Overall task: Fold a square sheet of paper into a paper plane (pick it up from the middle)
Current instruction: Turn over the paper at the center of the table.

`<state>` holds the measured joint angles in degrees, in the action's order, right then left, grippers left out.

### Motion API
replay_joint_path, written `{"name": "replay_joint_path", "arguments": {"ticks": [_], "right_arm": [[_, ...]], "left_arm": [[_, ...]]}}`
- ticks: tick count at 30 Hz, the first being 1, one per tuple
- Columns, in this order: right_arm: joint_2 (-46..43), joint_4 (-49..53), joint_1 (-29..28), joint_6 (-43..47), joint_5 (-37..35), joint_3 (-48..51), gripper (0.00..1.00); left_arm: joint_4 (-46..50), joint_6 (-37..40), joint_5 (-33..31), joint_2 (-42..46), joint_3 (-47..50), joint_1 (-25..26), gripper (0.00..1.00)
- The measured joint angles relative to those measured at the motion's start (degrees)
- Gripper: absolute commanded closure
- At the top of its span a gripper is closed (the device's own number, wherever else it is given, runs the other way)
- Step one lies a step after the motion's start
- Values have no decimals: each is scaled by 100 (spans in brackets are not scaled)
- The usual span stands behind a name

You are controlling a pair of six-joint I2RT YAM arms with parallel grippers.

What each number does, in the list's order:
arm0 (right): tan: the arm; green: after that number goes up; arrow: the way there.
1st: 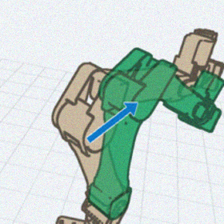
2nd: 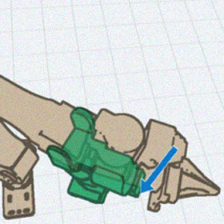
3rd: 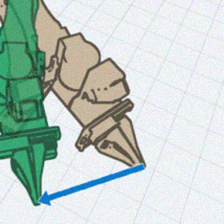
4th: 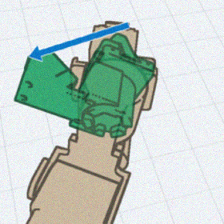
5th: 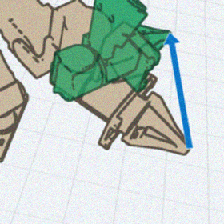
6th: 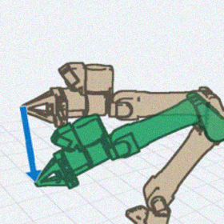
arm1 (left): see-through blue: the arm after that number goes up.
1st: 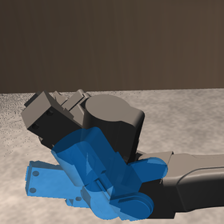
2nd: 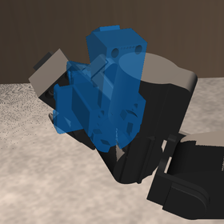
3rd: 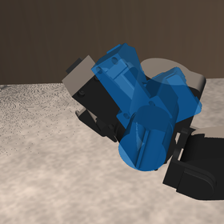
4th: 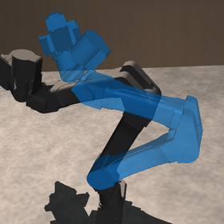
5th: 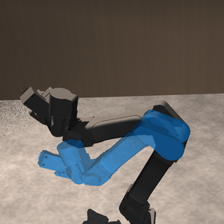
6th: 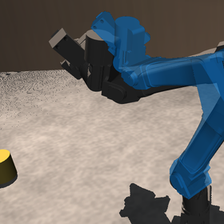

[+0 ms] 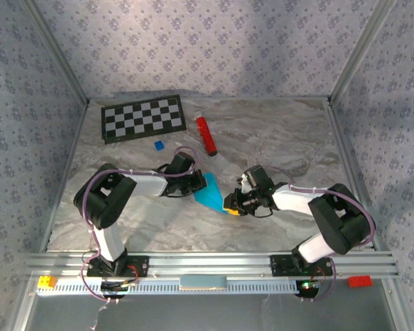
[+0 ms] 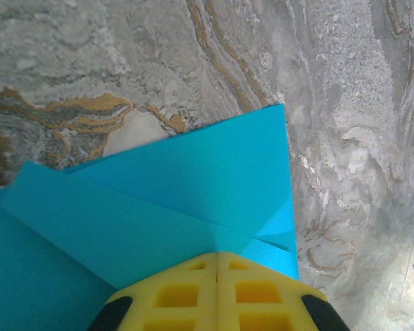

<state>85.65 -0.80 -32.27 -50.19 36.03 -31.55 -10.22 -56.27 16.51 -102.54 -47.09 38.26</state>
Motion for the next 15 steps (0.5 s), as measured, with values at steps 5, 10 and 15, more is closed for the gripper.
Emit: {"name": "replay_joint_path", "arguments": {"ticks": [5, 10, 15], "right_arm": [[42, -162, 0, -4, 26, 0, 75], [109, -313, 0, -46, 92, 0, 78], [116, -391, 15, -46, 138, 0, 87]], "left_arm": [[2, 0, 0, 0, 0, 0, 100], [0, 0, 0, 0, 0, 0, 100], [0, -2, 0, 0, 0, 0, 100]]}}
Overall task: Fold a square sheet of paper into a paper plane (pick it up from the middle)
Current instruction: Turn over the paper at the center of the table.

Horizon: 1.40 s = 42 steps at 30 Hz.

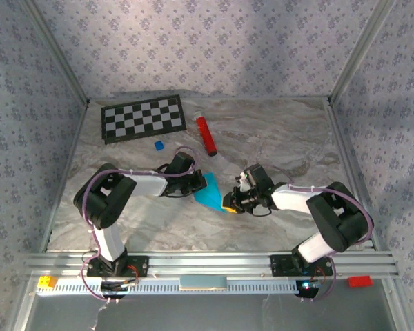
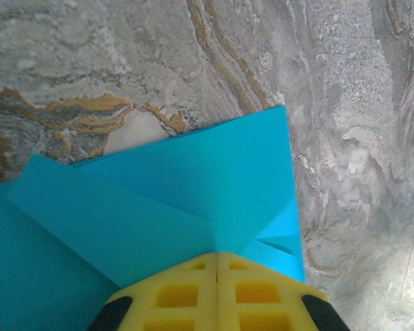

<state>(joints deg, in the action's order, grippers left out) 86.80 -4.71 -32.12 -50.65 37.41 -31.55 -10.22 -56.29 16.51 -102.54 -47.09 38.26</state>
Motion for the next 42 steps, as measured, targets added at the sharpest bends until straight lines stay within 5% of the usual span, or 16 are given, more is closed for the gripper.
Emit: {"name": "replay_joint_path", "arguments": {"ticks": [7, 15, 19, 30, 42], "right_arm": [[-15, -26, 79, 20, 85, 2, 98], [-1016, 824, 98, 511, -420, -55, 98], [-1687, 1661, 83, 988, -1075, -282, 98], [-2828, 3521, -249, 1843, -3335, -1036, 99], [-1670, 5652, -1283, 1657, -6380, -2181, 99]], "left_arm": [[26, -79, 0, 44, 0, 0, 93], [201, 31, -177, 857, 122, 63, 57], [232, 164, -481, 1545, 162, 177, 47], [293, 7, -1550, 2684, 933, 188, 39], [708, -37, -2100, 3311, 1128, 74, 36]]}}
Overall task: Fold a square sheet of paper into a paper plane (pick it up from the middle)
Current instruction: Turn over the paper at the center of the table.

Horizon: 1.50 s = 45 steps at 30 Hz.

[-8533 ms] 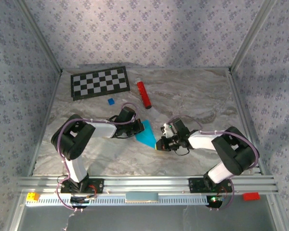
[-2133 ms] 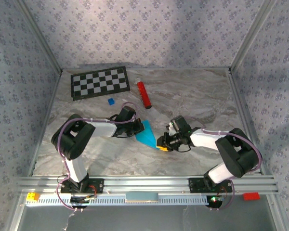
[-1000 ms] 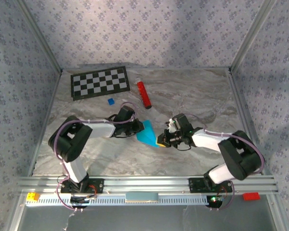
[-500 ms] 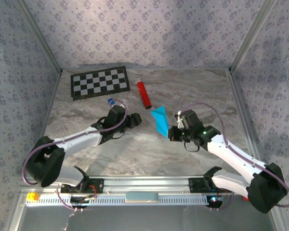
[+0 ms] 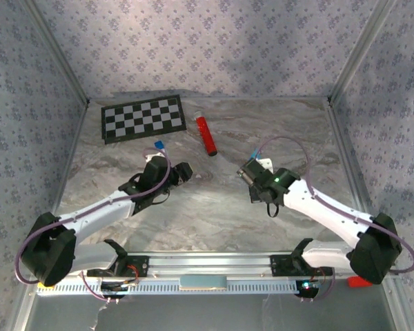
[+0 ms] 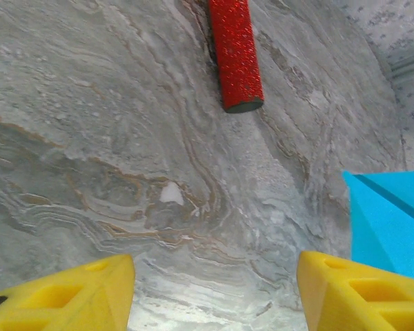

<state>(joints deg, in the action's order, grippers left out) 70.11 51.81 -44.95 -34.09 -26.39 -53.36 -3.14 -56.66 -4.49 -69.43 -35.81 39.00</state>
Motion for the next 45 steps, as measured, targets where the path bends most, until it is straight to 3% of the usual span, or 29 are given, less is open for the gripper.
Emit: {"name": "replay_joint_path", "arguments": {"ticks": [6, 10, 17, 24, 25, 27, 31, 34, 39, 45], "right_arm": [[623, 177, -785, 221, -807, -94, 99], [1375, 120, -1255, 518, -890, -291, 98], [2076, -459, -1882, 1069, -345, -297, 92], [2583, -929, -2122, 1305, 308, -570, 86], [2610, -988, -2120, 1320, 396, -601, 84], [2599, -1156, -2118, 1335, 632, -608, 69], [2098, -1700, -1945, 1392, 1314, -341, 55], [1307, -2197, -1513, 1392, 1950, 109, 53], [459, -3161, -348, 1110, 3202, 894, 69], [765, -4072, 732, 522, 4631, 1445, 87]], "left_arm": [[304, -103, -299, 289, 79, -59, 36], [522, -271, -638, 651, 225, -79, 37], [1043, -673, -1300, 1563, 719, -190, 38], [1392, -909, -1598, 2229, 1049, -232, 37], [1412, -927, -1611, 2275, 1067, -234, 38], [1462, -938, -1613, 2328, 1080, -262, 37], [1576, -874, -1580, 2232, 1056, -304, 37], [1622, -787, -1467, 1952, 929, -341, 37], [1504, -599, -1040, 1237, 662, -374, 40], [1276, -361, -273, 232, 138, -376, 51]]}}
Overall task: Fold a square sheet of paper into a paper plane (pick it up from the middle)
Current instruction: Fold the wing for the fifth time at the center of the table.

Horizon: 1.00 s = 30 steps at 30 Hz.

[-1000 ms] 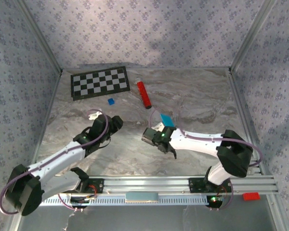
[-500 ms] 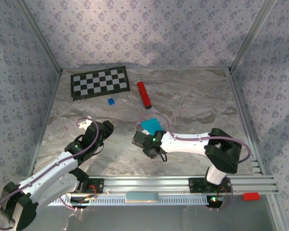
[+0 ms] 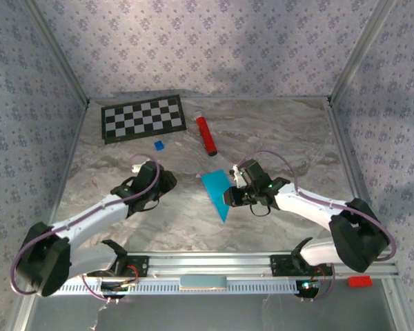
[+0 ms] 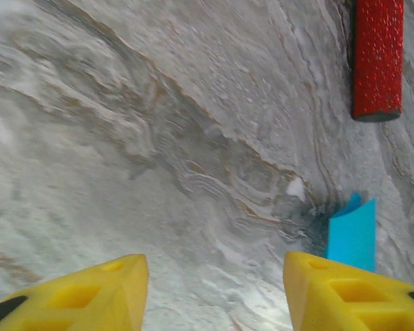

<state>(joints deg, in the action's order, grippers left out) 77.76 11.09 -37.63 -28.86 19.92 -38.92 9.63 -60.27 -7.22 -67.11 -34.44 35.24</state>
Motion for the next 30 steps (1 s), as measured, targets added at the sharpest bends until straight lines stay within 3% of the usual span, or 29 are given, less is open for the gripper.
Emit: {"name": "replay_joint_path", "arguments": {"ticks": [6, 13, 20, 24, 30], "right_arm": [[654, -417, 227, -385, 721, -13, 88], [1261, -529, 225, -855, 953, -98, 90], [1617, -470, 208, -1322, 973, -271, 87], [1635, -544, 149, -1766, 951, -275, 86], [1644, -1008, 35, -2608, 881, -129, 85]], "left_arm": [[-308, 90, 688, -645, -278, 0, 52], [-389, 175, 1207, -1058, -487, 0, 54], [-671, 188, 1746, -1467, -658, 0, 65], [-1128, 63, 2192, -1832, -756, 0, 77], [-1541, -44, 2599, -2490, -1145, 131, 82]]}}
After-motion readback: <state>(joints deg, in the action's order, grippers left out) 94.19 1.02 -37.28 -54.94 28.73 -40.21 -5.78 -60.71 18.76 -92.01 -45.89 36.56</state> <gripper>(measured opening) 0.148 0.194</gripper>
